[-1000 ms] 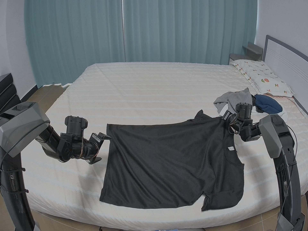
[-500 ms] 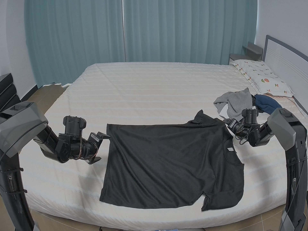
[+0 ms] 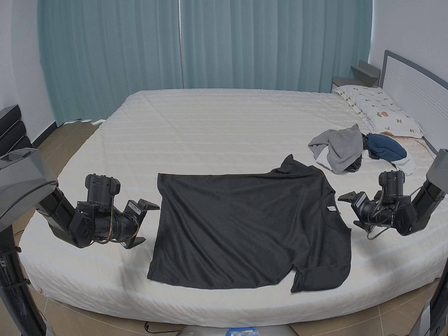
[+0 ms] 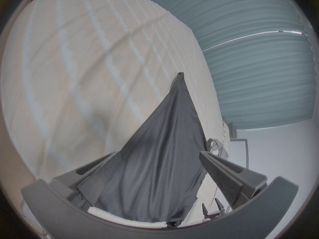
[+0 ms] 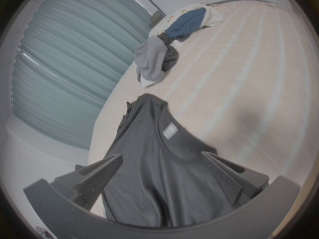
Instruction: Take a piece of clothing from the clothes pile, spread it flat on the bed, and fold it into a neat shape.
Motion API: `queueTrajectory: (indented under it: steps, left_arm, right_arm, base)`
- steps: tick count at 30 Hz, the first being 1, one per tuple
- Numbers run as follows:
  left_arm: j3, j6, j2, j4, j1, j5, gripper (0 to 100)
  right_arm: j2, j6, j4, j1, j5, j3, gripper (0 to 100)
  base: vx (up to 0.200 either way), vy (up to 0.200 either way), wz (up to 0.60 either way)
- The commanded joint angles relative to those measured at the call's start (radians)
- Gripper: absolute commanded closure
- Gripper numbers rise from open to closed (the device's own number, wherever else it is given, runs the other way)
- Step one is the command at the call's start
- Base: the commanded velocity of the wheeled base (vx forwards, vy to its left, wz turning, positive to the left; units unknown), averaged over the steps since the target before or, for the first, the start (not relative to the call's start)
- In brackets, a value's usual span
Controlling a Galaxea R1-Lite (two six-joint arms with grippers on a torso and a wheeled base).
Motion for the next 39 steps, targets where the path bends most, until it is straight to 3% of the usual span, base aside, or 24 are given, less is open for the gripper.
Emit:
queueTrajectory:
  steps: [1,11,23,28,39]
  left_arm:
    - [0.144,-0.007,-0.123,-0.012,-0.057,0.000,0]
    - [0.156,-0.023,-0.123,-0.035,-0.091,0.000,0]
    - [0.161,-0.017,-0.123,-0.033,-0.112,0.011,0]
    - [0.184,-0.005,-0.121,-0.035,-0.098,0.027,0]
    - [0.227,0.181,-0.075,-0.027,0.009,0.092,0]
  right_arm:
    - [-0.220,0.026,-0.071,0.029,0.042,0.241,0]
    - [-0.191,0.031,-0.108,0.048,0.053,0.287,0]
    - [-0.163,0.026,-0.108,0.085,0.070,0.301,0]
    - [-0.163,0.026,-0.108,0.091,0.067,0.307,0]
    - [-0.161,0.025,-0.108,0.109,0.065,0.326,0]
  base:
    - [0.000,0.000,0.00]
    - [0.000,0.000,0.00]
    - [0.000,-0.200,0.00]
    - [0.000,0.000,0.00]
    - [0.000,0.000,0.00]
